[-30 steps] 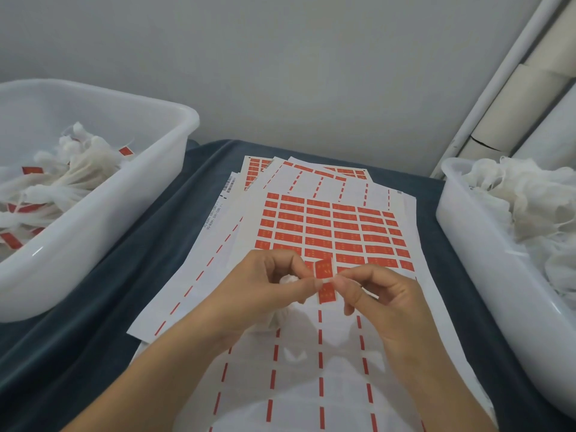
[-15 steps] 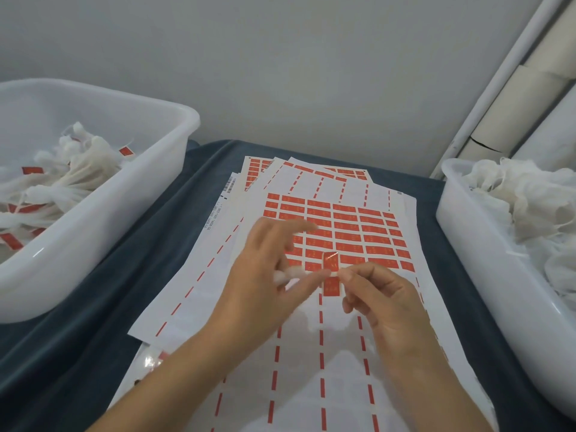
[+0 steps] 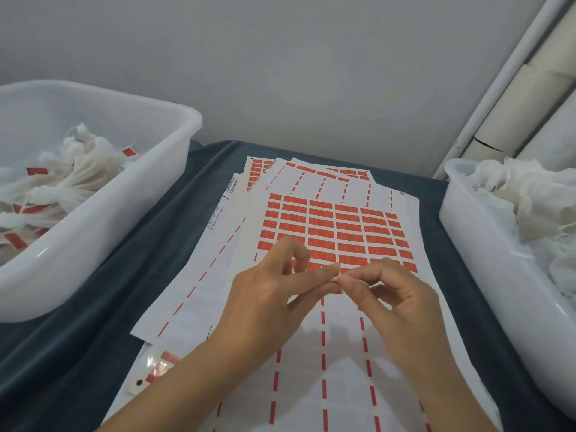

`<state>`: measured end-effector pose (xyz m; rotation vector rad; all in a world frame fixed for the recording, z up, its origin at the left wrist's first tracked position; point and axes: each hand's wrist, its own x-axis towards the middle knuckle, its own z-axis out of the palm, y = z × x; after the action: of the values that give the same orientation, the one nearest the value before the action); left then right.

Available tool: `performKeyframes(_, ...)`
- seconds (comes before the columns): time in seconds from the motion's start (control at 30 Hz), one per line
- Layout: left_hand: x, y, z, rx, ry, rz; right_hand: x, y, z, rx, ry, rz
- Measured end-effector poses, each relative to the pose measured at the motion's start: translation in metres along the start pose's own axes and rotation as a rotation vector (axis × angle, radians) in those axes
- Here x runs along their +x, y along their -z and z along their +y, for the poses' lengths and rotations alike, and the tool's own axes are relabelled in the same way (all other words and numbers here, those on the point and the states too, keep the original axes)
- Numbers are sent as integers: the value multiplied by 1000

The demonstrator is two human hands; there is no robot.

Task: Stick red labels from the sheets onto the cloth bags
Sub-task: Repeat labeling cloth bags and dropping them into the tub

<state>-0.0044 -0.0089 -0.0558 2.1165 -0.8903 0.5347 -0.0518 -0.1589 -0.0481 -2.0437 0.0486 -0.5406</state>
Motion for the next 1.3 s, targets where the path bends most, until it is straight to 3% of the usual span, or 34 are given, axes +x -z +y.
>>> performKeyframes(0.17,1,-1,0,-45,22,-10,-2,4,0,-250,264,75)
performKeyframes(0.23,3,2,4,-231,222,-28,-2,8,-4,-77,125,138)
performKeyframes(0.33,7,8,7,-813,734,-77,0,6,-6,322,-150,193)
performKeyframes(0.43,9,10,8,-1096,913,-71,-1,-5,-9,444,-250,94)
performKeyframes(0.63,7,6,14,-1131,882,-41,-6,-18,-14,570,-238,-7)
performKeyframes(1.3,7,8,19,-1186,848,-33,-7,-13,-14,442,-190,97)
